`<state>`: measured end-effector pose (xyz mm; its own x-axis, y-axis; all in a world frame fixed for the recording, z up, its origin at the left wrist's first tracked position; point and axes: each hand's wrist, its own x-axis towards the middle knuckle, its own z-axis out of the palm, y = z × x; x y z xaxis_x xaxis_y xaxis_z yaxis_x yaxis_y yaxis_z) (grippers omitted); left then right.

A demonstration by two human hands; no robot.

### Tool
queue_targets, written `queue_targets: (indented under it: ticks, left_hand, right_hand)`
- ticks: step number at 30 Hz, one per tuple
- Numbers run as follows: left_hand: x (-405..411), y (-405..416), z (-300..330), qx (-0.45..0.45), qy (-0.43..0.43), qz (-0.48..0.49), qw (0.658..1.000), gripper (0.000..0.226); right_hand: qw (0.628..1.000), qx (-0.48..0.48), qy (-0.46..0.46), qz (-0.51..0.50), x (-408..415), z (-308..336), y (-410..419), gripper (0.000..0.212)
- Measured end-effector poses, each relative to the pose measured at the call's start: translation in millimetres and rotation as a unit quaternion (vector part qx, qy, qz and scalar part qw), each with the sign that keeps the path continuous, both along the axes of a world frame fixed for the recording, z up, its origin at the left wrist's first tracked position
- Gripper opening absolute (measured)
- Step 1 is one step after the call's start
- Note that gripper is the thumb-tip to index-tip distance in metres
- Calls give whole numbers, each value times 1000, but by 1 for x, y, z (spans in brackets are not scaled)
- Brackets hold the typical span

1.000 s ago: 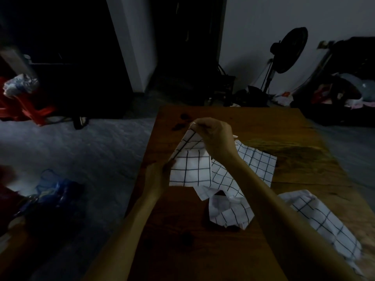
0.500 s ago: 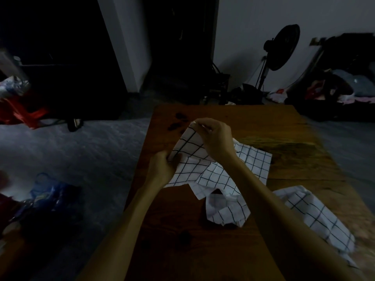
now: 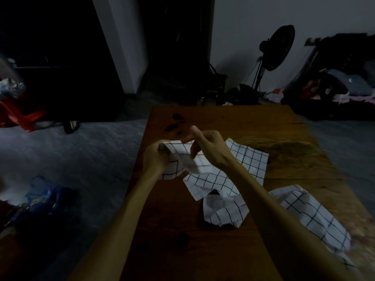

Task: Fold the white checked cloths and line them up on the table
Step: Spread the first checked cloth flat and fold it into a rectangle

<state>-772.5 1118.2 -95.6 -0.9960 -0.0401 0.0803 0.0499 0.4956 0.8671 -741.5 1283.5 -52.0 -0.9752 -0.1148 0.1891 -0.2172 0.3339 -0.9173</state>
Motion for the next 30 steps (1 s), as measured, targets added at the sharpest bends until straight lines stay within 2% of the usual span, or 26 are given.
queue_targets:
  ticks: [2,4,7,11,14,16,19,22,30]
  left_hand:
    - [3,0,5,34,7,-50,998,25]
    - [6,1,8,16,3,-98,995,24]
    - [11,5,15,19,4,-137,990,24]
    - [14,6,18,49,15,-169,984,27]
    - [16,6,18,63,-9,-148,987,42]
    - [15,7,17,48,20,-133,990,36]
    - [10,8,13,0,89,-132,987,9]
    - [7,9,13,-15,92,-135,986,9]
    - [6,9,26,7,126,-138,982,9]
  right_hand:
    - [999,36,2,-22,-3,-7,-1,36]
    - [991,124,46,-33,-8,-14,-3,24]
    - [967,227,110,-22,-14,-25,-4,26]
    - [970,221,104,-15,-14,-30,-2,25]
    - [971,220,88,-24,-12,-29,2,23]
    - [975,204,83,-25,-11,-29,5,21]
    - [979,192,66,-12,-9,-29,7,20]
    - [979,187,81,-7,-6,-29,6,25]
    - [986,140,91,-23,-8,-25,9,19]
